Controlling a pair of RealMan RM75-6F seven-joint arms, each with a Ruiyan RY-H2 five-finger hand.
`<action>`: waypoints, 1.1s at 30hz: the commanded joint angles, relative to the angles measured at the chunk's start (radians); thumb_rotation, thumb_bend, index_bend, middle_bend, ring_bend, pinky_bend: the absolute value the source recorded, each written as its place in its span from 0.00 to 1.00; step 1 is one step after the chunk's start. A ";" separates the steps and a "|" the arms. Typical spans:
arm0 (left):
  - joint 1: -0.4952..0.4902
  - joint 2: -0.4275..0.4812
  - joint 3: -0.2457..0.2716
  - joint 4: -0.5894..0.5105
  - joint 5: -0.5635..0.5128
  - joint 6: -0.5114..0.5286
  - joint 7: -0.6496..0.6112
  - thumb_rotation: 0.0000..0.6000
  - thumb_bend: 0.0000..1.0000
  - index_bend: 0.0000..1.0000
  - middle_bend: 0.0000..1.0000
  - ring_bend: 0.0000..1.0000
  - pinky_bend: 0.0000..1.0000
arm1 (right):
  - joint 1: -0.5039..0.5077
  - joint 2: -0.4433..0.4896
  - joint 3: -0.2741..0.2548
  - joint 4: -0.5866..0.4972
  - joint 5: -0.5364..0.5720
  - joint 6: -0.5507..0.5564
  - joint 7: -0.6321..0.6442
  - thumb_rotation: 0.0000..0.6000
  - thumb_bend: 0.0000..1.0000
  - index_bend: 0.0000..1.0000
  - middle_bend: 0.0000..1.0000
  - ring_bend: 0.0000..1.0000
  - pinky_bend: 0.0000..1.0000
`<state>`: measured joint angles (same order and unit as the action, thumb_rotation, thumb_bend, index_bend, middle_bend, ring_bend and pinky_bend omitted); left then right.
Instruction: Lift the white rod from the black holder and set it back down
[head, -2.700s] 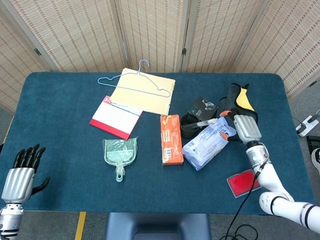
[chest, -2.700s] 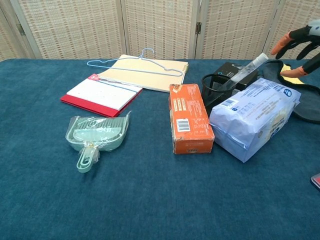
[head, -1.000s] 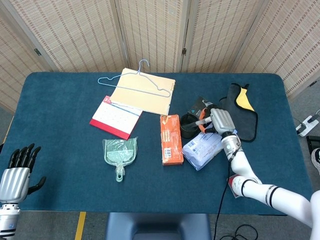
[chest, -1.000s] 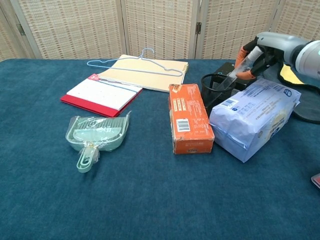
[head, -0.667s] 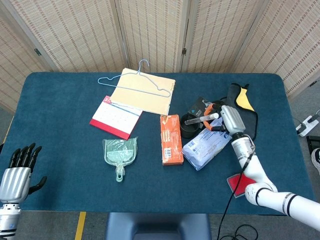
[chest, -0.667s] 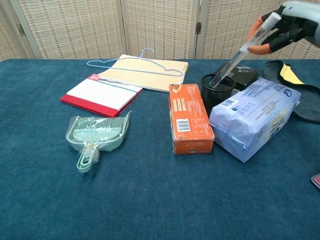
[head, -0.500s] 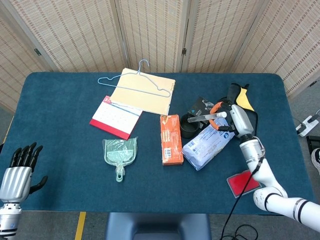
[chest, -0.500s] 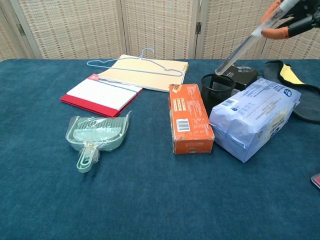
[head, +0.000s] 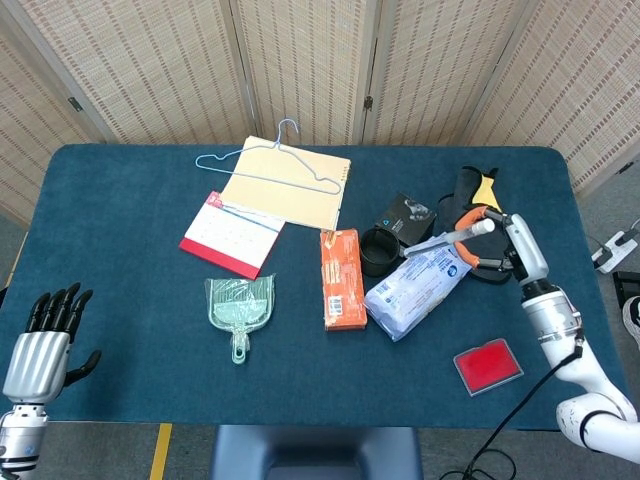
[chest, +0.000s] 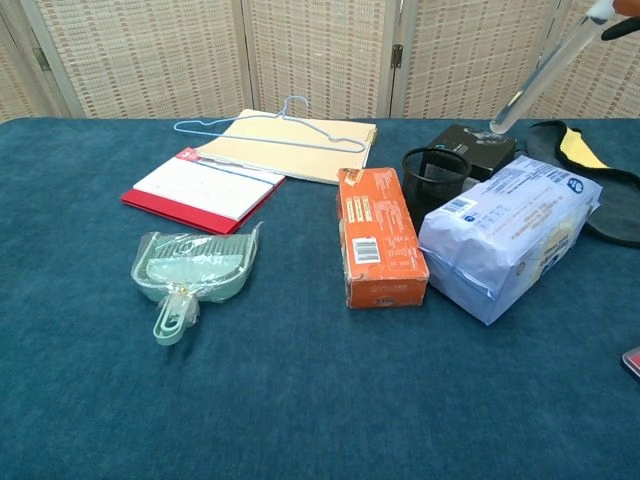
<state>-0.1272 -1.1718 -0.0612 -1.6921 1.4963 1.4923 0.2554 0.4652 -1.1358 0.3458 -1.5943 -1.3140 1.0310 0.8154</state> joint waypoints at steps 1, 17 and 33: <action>-0.001 0.001 0.000 -0.002 0.000 -0.001 0.000 1.00 0.29 0.09 0.07 0.01 0.06 | -0.010 -0.055 -0.022 0.064 -0.005 0.102 -0.269 1.00 0.48 0.62 0.43 0.20 0.22; 0.000 -0.002 0.003 0.011 -0.004 -0.002 -0.014 1.00 0.29 0.09 0.07 0.01 0.06 | -0.001 -0.028 -0.030 -0.035 -0.024 0.027 0.008 1.00 0.48 0.62 0.44 0.20 0.22; -0.009 -0.006 0.000 0.010 -0.005 -0.013 -0.004 1.00 0.29 0.09 0.07 0.01 0.06 | -0.003 -0.113 -0.042 0.082 0.006 0.200 -0.468 1.00 0.48 0.62 0.44 0.21 0.22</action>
<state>-0.1361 -1.1776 -0.0611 -1.6816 1.4913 1.4796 0.2519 0.4624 -1.1997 0.3055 -1.5572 -1.3206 1.1439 0.5356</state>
